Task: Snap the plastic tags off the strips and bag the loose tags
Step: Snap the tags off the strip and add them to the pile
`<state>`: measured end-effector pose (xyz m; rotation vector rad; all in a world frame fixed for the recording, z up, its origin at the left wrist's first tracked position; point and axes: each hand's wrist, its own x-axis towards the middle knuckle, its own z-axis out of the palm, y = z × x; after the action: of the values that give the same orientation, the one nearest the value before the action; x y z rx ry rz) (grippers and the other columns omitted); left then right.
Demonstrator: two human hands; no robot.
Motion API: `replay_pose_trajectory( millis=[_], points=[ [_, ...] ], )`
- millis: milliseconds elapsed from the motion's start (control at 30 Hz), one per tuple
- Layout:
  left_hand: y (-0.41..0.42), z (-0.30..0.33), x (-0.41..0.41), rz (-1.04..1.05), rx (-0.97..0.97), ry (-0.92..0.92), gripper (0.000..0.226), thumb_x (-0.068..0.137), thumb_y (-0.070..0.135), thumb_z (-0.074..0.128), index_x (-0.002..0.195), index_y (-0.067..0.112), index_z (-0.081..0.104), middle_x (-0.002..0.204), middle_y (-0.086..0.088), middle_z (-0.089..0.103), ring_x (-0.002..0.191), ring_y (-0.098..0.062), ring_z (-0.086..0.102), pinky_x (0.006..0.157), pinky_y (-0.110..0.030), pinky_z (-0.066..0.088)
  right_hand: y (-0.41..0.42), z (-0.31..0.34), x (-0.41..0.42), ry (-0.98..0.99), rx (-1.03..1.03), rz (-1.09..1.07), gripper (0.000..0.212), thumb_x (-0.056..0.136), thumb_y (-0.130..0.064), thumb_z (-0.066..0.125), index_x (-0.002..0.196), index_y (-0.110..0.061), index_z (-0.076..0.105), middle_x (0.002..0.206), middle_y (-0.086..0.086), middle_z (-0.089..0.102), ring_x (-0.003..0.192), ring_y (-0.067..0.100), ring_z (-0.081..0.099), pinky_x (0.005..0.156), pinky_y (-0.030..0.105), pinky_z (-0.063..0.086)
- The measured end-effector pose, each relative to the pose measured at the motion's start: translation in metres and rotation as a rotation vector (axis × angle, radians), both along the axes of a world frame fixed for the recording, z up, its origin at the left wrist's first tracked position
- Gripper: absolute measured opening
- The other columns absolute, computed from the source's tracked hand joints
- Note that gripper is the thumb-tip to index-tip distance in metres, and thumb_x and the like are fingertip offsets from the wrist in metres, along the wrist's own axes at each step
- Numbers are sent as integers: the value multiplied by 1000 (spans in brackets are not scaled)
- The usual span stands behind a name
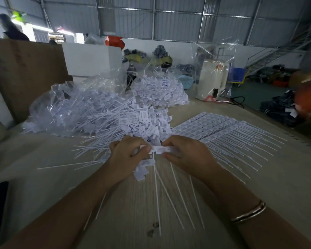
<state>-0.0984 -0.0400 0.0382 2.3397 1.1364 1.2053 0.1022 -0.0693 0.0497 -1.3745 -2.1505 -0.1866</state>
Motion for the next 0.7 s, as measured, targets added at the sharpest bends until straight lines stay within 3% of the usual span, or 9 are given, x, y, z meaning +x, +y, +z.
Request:
replay_pose_trajectory(
  millis=[100,167,267,333,400,467,600,700],
  points=[
    [2,1,-3,-22,109,39,31,85,40,44,74,21,65,72,7,62,75,-7,54,75,-41,37,1,0,-3,3,4,-9,21,88,-41,58,102,-27,65,94,-6,69,83,14,61,63,25,36],
    [2,4,-8,-20,197,46,34,86,42,40,74,20,63,77,12,61,84,-11,53,77,-46,34,3,1,3,22,-53,-9,18,93,-31,53,94,-21,68,85,-3,71,76,17,63,65,29,43],
    [5,4,-15,28,243,52,35,87,40,38,79,20,65,83,18,58,92,-14,54,80,-50,34,2,4,20,163,-129,11,17,94,-20,55,90,-15,71,81,-8,70,69,9,61,66,27,44],
    [7,2,-18,181,201,153,46,86,44,27,89,22,67,96,14,58,102,-20,52,86,-48,31,0,4,23,207,-100,25,14,88,-23,62,98,-16,70,87,-5,70,76,9,62,69,24,46],
    [6,1,-17,342,220,240,54,86,45,20,103,25,67,111,6,56,108,-20,50,88,-43,27,-1,2,15,198,-45,47,20,84,-27,67,100,-16,69,91,-4,68,79,3,57,70,10,41],
    [2,4,-12,337,210,229,53,86,49,20,108,28,65,115,7,53,110,-17,46,89,-39,26,-1,1,-1,169,10,93,23,81,-31,69,98,-15,67,90,-4,66,79,-2,50,68,5,36],
    [-3,6,2,21,24,146,37,88,50,30,64,35,53,69,13,54,84,-14,51,85,-41,32,-2,0,-21,195,49,174,30,79,-32,69,100,-11,65,87,-6,63,78,1,52,65,17,41],
    [0,3,2,12,6,121,38,88,37,38,57,20,53,57,9,48,73,-13,48,79,-42,36,-4,-2,-15,257,-46,225,27,84,-25,62,107,-11,62,94,-10,59,83,-1,51,68,16,42]
  ],
)
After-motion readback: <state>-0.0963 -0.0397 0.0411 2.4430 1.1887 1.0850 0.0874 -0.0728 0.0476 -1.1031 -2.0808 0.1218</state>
